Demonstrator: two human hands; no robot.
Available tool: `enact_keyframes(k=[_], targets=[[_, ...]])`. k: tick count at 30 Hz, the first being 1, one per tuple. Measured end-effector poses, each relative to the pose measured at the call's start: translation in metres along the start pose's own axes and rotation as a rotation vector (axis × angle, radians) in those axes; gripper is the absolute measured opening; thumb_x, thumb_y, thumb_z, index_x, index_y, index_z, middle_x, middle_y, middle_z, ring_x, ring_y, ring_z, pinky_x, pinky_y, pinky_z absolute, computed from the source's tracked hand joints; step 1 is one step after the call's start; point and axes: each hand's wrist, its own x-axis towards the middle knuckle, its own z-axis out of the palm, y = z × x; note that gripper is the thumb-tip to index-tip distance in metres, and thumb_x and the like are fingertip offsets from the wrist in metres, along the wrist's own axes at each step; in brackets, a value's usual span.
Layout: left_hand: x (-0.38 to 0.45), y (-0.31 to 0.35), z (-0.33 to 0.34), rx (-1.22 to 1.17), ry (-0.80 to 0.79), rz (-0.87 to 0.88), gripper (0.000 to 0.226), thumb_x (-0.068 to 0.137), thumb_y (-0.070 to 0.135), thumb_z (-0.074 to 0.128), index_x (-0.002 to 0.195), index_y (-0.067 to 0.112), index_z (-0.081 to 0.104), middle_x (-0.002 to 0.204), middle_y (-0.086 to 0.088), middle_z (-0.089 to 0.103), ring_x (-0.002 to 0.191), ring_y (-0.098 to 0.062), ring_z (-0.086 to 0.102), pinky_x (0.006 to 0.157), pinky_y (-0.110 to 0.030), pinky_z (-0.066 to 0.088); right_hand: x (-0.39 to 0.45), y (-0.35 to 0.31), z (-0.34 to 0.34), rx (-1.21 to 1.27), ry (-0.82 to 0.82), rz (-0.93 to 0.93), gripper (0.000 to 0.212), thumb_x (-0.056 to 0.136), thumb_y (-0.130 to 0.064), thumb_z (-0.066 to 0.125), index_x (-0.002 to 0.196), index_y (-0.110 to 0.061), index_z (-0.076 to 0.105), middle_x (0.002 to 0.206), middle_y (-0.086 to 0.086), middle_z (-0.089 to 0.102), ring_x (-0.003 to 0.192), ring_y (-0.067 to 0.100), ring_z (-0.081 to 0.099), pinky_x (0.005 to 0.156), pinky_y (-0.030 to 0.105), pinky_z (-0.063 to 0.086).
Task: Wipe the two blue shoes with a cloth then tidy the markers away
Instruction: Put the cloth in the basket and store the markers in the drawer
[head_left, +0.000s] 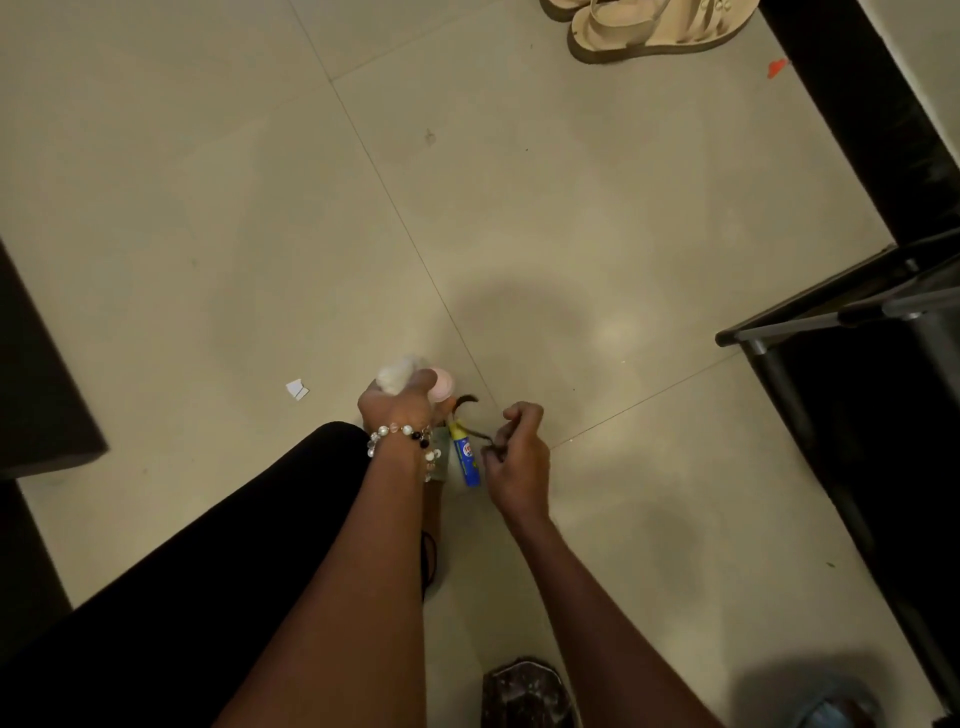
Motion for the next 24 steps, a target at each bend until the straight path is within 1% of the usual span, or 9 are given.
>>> enact_keyframes(k=[2, 3, 6, 8, 11, 15, 18, 21, 24], targets=[[0.004, 0.002, -0.007, 0.003, 0.007, 0.006, 0.031, 0.078, -0.005, 0.069, 0.108, 0.003, 0.066, 0.094, -0.01, 0.065, 0.074, -0.023, 0.064, 0.053, -0.031, 0.059, -0.004, 0.002, 0.021, -0.012, -0.04, 0.094, 0.049, 0.075, 0.0, 0.067, 0.117, -0.011, 0.042, 0.078, -0.001, 0.056, 0.077, 0.022, 0.058, 0.069, 0.035, 0.046], [0.007, 0.002, -0.01, 0.01, 0.019, 0.009, 0.03, 0.078, -0.004, 0.069, 0.106, 0.003, 0.067, 0.093, -0.009, 0.066, 0.077, -0.025, 0.065, 0.056, -0.034, 0.06, -0.002, 0.003, 0.029, -0.07, -0.064, 0.143, 0.048, 0.077, -0.008, 0.071, 0.118, -0.01, 0.046, 0.09, 0.005, 0.06, 0.088, 0.023, 0.059, 0.076, 0.034, 0.046], [0.016, -0.003, -0.019, 0.072, 0.052, 0.014, 0.019, 0.075, -0.001, 0.071, 0.086, 0.014, 0.068, 0.085, -0.005, 0.068, 0.084, -0.03, 0.068, 0.068, -0.043, 0.06, 0.006, 0.01, 0.039, -0.307, -0.145, 0.187, 0.04, 0.081, -0.019, 0.072, 0.114, -0.006, 0.053, 0.115, 0.01, 0.054, 0.107, 0.025, 0.052, 0.084, 0.03, 0.04], [0.015, -0.005, -0.02, 0.048, 0.034, -0.009, 0.019, 0.075, -0.004, 0.07, 0.081, 0.014, 0.066, 0.083, -0.005, 0.066, 0.081, -0.029, 0.067, 0.065, -0.043, 0.06, 0.013, 0.012, 0.034, -0.388, -0.173, 0.166, 0.036, 0.082, -0.019, 0.07, 0.111, -0.005, 0.055, 0.115, 0.012, 0.057, 0.107, 0.027, 0.053, 0.083, 0.031, 0.041], [0.005, -0.006, -0.018, 0.027, -0.009, -0.036, 0.019, 0.077, -0.007, 0.067, 0.092, 0.004, 0.065, 0.086, -0.009, 0.064, 0.077, -0.025, 0.064, 0.057, -0.038, 0.06, 0.017, 0.014, 0.018, -0.435, -0.204, 0.183, 0.03, 0.08, -0.023, 0.068, 0.101, -0.003, 0.06, 0.106, 0.016, 0.062, 0.1, 0.032, 0.057, 0.075, 0.032, 0.044], [-0.021, -0.006, -0.011, 0.087, -0.089, -0.081, 0.02, 0.08, -0.006, 0.065, 0.098, 0.004, 0.062, 0.086, -0.007, 0.061, 0.071, -0.02, 0.061, 0.06, -0.038, 0.059, 0.013, 0.008, -0.021, -0.087, -0.132, 0.359, 0.031, 0.075, -0.029, 0.07, 0.093, -0.005, 0.062, 0.087, 0.01, 0.063, 0.079, 0.026, 0.059, 0.063, 0.028, 0.044], [-0.056, -0.003, -0.007, 0.149, -0.161, -0.124, 0.027, 0.081, -0.006, 0.064, 0.105, 0.004, 0.059, 0.096, -0.009, 0.06, 0.074, -0.02, 0.06, 0.06, -0.04, 0.059, -0.003, -0.013, -0.071, 0.311, -0.142, 0.461, 0.01, 0.08, -0.017, 0.061, 0.082, -0.007, 0.058, 0.065, 0.003, 0.048, 0.053, 0.016, 0.038, 0.045, 0.024, 0.03], [-0.105, 0.003, -0.002, 0.169, -0.236, -0.137, 0.038, 0.081, -0.007, 0.063, 0.116, 0.003, 0.054, 0.106, -0.01, 0.056, 0.079, -0.022, 0.059, 0.059, -0.04, 0.059, -0.028, -0.04, -0.13, 0.492, -0.127, 0.464, 0.002, 0.08, -0.007, 0.055, 0.08, -0.005, 0.053, 0.068, 0.005, 0.036, 0.054, 0.014, 0.025, 0.04, 0.022, 0.02], [-0.168, 0.013, 0.009, 0.201, -0.375, -0.128, 0.02, 0.084, -0.011, 0.057, 0.089, 0.009, 0.057, 0.089, -0.003, 0.058, 0.076, -0.021, 0.06, 0.071, -0.043, 0.057, -0.061, -0.067, -0.187, 0.567, -0.07, 0.415, 0.008, 0.079, -0.008, 0.054, 0.085, -0.004, 0.056, 0.08, 0.011, 0.04, 0.059, 0.016, 0.029, 0.038, 0.022, 0.021]])
